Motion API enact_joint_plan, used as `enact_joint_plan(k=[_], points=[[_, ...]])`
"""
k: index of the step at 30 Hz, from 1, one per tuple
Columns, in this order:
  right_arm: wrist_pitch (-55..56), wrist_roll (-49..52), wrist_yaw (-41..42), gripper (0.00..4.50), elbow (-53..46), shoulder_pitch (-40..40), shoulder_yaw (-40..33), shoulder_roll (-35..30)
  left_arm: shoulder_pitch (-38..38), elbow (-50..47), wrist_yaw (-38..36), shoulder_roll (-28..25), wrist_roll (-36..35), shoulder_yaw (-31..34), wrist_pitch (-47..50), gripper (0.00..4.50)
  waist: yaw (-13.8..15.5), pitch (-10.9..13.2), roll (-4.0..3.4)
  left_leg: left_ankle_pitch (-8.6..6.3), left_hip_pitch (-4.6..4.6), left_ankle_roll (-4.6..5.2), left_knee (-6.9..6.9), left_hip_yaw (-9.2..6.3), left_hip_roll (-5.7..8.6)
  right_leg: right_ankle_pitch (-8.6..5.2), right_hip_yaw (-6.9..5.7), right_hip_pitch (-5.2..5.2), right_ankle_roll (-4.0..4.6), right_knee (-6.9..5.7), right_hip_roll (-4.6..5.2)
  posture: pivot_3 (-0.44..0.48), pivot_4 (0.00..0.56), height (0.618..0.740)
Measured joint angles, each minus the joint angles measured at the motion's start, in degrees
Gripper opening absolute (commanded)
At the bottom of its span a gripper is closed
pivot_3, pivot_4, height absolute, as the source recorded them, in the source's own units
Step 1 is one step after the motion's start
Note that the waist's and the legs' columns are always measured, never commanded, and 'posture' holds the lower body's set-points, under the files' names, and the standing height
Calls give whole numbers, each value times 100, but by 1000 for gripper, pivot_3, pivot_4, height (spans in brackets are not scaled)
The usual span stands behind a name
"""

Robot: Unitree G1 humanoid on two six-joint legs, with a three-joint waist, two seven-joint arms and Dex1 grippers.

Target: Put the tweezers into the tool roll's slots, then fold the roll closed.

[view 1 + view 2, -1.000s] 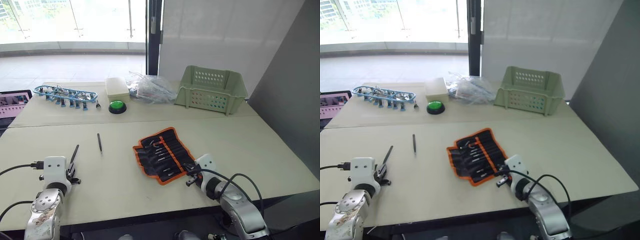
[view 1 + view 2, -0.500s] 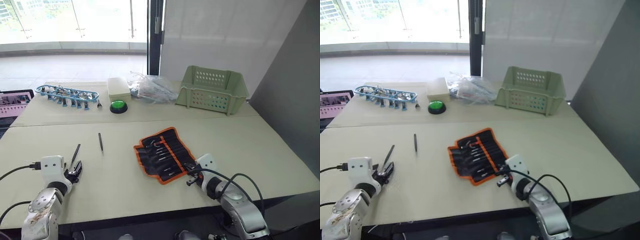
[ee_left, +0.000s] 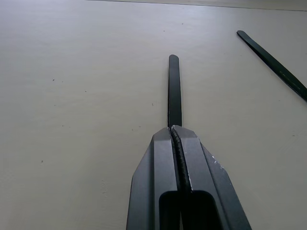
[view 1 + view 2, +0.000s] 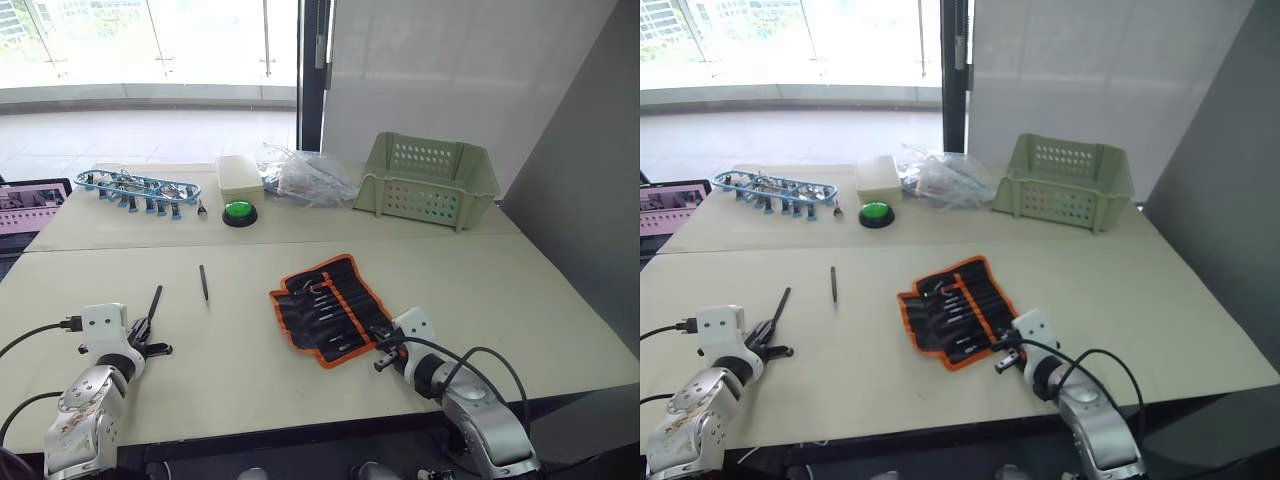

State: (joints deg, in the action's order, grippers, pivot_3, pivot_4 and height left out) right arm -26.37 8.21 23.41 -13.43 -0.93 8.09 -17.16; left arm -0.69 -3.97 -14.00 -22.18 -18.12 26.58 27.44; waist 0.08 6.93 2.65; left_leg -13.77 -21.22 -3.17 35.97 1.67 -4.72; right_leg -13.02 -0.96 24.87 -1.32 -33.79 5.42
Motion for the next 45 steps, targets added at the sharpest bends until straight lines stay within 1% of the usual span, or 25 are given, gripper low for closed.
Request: enact_joint_plan(k=[9, 15, 19, 24, 27, 30, 34, 36, 38, 41, 45], points=[[0, 0, 5, 0, -10, -15, 14, 1, 129, -185, -98, -53, -23, 17, -195, 26, -16, 7, 14, 0, -14, 0, 0, 0, -8, 0, -4, 10, 0, 18, -3, 0, 150, 721], [0, 0, 10, 0, -17, -38, 36, 4, 136, -887, -671, -392, -280, -25, -351, 26, -36, 12, 25, 0, -18, 0, -2, 5, -11, 0, -4, 16, 0, 19, -1, 0, 150, 721], [0, 0, 10, 0, -17, -47, 49, 32, 98, -1220, -1038, -565, -478, -268, -318, 26, -69, 13, 25, 0, -18, 0, -2, 8, -10, 0, -1, 18, 0, 19, -2, 0, 150, 721], [1, 0, 1, 0, -17, -48, 51, 84, -188, -1235, -946, -560, -549, -402, -98, 26, -87, 14, 27, 0, -17, 0, -2, 8, -10, 1, 2, 18, 0, 16, -10, 0, 150, 721], [2, 0, 6, 0, -31, -37, 63, 94, -81, -1148, -721, -409, -550, -279, -86, 26, -103, 14, 28, 0, -10, 0, -3, 9, -10, 1, 4, 17, 0, 11, -12, 0, 150, 721], [2, 0, 6, 0, -50, -21, 60, 92, 330, -1289, -421, -159, -574, -122, 21, 800, -104, 14, 31, -1, -11, 0, -3, 10, -9, 2, 6, 19, 1, 6, -12, 0, 150, 721], [2, 0, 6, 0, -50, -19, 36, 78, 1008, -1876, -51, 146, -628, 84, 172, 2183, -84, 21, 43, -1, -12, -2, -2, 8, -9, 2, 8, 25, 2, 5, -8, 0, 150, 721], [2, 0, 6, 0, -47, -22, 37, 67, 1426, -2239, 107, 335, -696, 287, 203, 2781, -83, 22, 44, -2, -12, -3, -3, 7, -11, 2, 8, 25, 2, 11, -5, 0, 150, 721], [2, 0, 13, 0, -49, -19, 37, 62, 1888, -2587, 211, 513, -817, 497, 286, 3492, -85, 22, 44, -3, -14, -5, -3, 6, -10, 2, 9, 26, 2, 18, -1, 0, 150, 721], [2, 0, 15, 0, -53, -12, 16, -3, 2349, -2839, 342, 666, -903, 643, 421, 4475, -74, 23, 46, -5, -23, -7, -1, -4, -11, 1, 5, 25, 2, 45, -2, 0, 150, 721], [2, -1, 1, 0, -43, -22, 8, -11, 2433, -2918, 458, 673, -906, 611, 641, 4475, -65, 25, 42, -5, -78, -8, 2, -19, -9, 1, -14, 37, 2, 102, -3, 0, 150, 721]])
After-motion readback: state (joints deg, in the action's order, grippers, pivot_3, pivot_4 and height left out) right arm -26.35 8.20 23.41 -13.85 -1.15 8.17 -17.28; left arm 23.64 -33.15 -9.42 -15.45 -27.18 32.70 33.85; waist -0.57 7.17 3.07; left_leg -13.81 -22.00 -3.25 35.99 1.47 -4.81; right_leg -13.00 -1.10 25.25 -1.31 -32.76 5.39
